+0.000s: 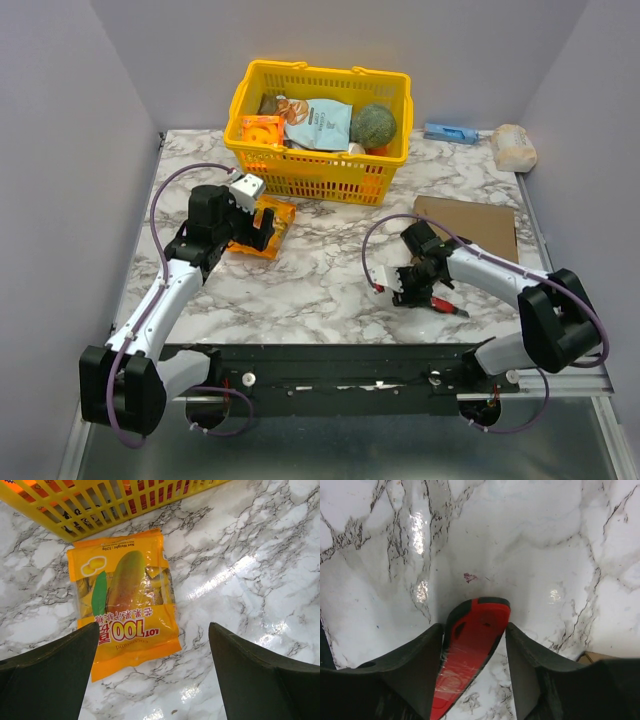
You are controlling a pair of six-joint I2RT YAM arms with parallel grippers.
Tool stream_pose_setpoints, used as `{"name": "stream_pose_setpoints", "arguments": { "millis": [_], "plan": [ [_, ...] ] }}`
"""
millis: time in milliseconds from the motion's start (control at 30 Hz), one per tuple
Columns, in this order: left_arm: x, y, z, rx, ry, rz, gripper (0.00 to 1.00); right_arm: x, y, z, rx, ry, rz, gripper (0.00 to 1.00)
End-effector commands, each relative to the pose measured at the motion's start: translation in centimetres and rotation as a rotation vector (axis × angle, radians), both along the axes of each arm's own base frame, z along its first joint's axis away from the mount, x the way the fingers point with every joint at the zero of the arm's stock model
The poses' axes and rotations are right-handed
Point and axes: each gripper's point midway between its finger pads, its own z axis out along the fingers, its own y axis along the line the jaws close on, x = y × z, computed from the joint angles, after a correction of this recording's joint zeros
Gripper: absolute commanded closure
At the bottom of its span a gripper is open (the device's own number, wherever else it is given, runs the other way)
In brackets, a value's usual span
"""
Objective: Unpack the express box
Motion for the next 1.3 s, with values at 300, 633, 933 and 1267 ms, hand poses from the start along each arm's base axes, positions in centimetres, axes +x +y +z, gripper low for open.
{"name": "stream_pose_setpoints", "arguments": {
  "millis": [300,633,933,1267],
  "plan": [
    [-1.8,-4.8,1.1,0.051,-0.076,-0.243,0.02,4.3,5.7,10.2,0.171,0.065,-0.162,0.91],
    [-3.2,-11.4,9.0,-0.118,-0.283,-0.495,0.01,6.7,14.5,33.0,0.773,0.010,-0.188,0.99],
    [-1.9,-15.4,17.8,-0.388,-0.369,-0.453,0.01,14.8,11.6,42.1,1.236,-0.368,-0.750,0.99],
    [-2.0,-19.4,19.0,-0.446,-0.362,-0.493,0.02,15.8,12.0,45.4,1.379,-0.290,-0.867,0.99]
  ]
}}
